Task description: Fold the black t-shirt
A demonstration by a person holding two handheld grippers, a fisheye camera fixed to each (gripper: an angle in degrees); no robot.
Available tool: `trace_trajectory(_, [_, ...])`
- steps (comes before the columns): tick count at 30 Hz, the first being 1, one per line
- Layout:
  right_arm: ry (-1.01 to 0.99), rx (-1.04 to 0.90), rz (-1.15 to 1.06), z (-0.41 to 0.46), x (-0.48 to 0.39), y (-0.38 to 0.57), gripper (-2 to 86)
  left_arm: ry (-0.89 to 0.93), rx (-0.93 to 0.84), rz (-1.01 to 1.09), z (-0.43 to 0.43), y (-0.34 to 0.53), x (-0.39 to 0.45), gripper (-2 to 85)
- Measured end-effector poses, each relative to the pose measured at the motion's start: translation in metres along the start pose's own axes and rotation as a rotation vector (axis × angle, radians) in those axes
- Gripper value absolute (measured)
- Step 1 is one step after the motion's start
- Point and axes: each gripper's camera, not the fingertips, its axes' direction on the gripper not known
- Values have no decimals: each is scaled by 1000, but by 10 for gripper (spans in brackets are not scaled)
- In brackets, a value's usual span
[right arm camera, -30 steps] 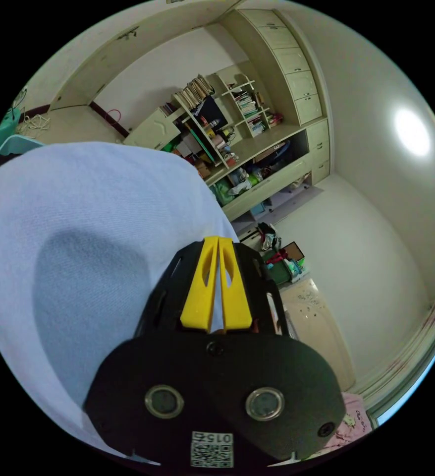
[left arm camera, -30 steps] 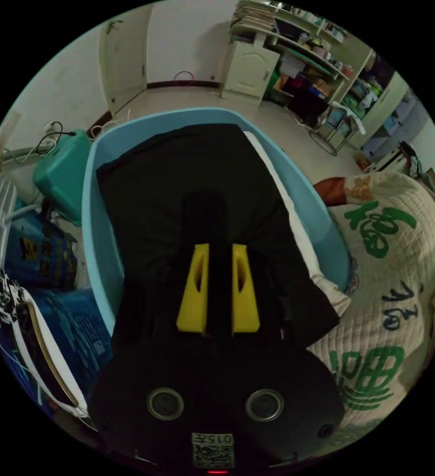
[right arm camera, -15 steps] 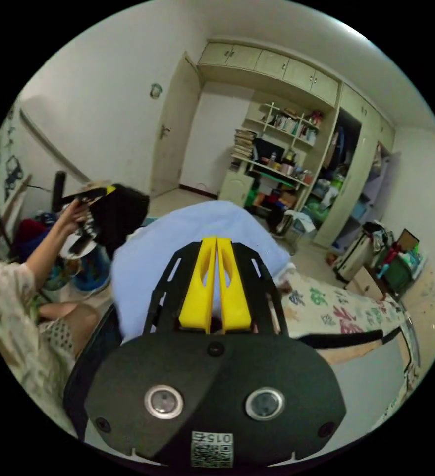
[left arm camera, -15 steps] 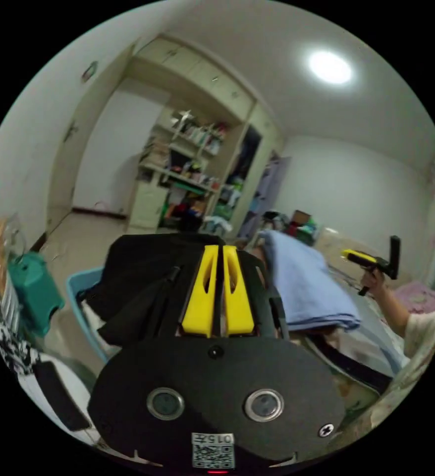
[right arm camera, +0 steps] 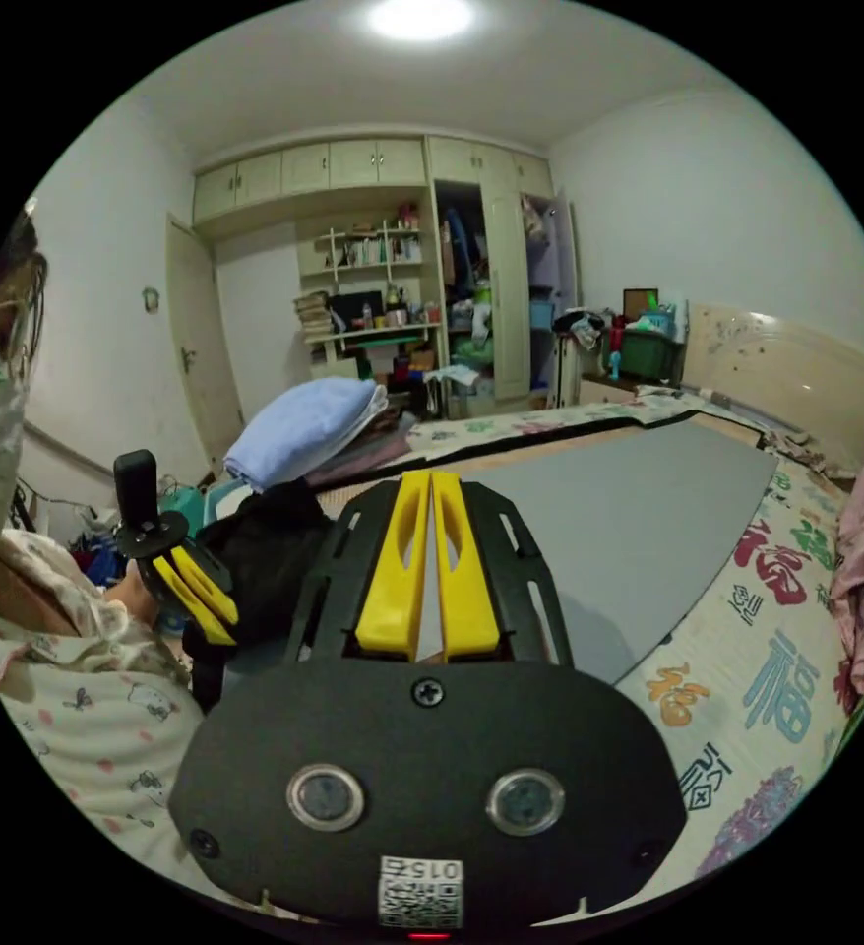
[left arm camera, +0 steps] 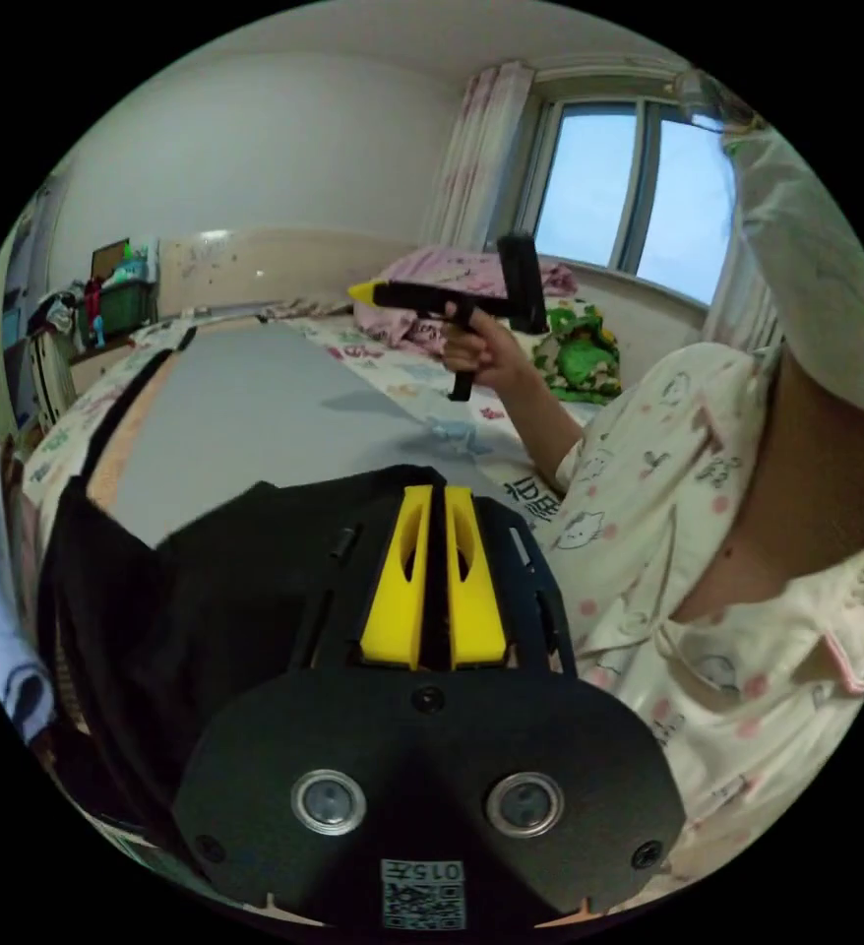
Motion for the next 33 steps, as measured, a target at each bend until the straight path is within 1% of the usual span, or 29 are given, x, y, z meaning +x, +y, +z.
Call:
trace_trajectory(4, [-100, 10, -34, -33, -8, -23, -10, 62, -10, -29, 5, -8, 10, 16])
trace_trajectory(8, [-154, -83, -118, -63, -27, -50, -4, 86, -51, 8, 22, -16, 24, 26])
trace_trajectory(10, [-187, -107, -150, -79, -38, -59, 6, 90, -69, 20, 34, -20, 30, 46])
trace_trajectory(13, [-260, -152, -224, -108, -57, -73, 45, 121, -84, 64, 36, -21, 36, 74])
trace_trajectory(15, [-315, -188, -260, -129, -68, -82, 64, 129, -49, 95, 18, -16, 38, 82])
trace_trajectory(17, [-373, -210, -272, -145, -74, -89, 71, 182, 23, 99, -14, -9, 35, 85])
trace_trajectory(18, [-408, -222, -280, -156, -76, -94, 74, 198, 96, 85, -42, -2, 30, 86])
trace_trajectory(19, [-418, -228, -284, -161, -76, -96, 75, 161, 175, 43, -73, 6, 22, 88])
trace_trajectory(20, [-418, -240, -284, -171, -76, -100, 75, 124, 215, 4, -88, 12, 18, 89])
trace_trajectory(21, [-403, -246, -280, -182, -75, -104, 76, 15, 282, -91, -115, 25, 8, 92])
trace_trajectory(22, [-394, -247, -276, -187, -75, -106, 76, -130, 313, -199, -134, 39, 0, 96])
trace_trajectory(23, [-382, -248, -266, -197, -73, -109, 76, -202, 314, -257, -140, 47, -5, 102])
trace_trajectory(24, [-384, -251, -259, -207, -71, -113, 76, -313, 287, -388, -145, 59, -17, 115])
trace_trajectory(25, [-388, -255, -257, -212, -71, -115, 77, -340, 230, -481, -141, 67, -27, 126])
trace_trajectory(26, [-399, -263, -250, -222, -70, -118, 78, -328, 199, -511, -137, 70, -31, 131])
trace_trajectory(28, [-418, -277, -236, -235, -68, -123, 85, -228, 129, -590, -116, 76, -44, 134])
trace_trajectory(31, [-463, -308, -195, -257, -62, -132, 103, -193, 132, -645, -103, 75, -49, 118])
trace_trajectory(33, [-495, -324, -167, -274, -57, -137, 107, -182, 141, -630, -101, 68, -44, 92])
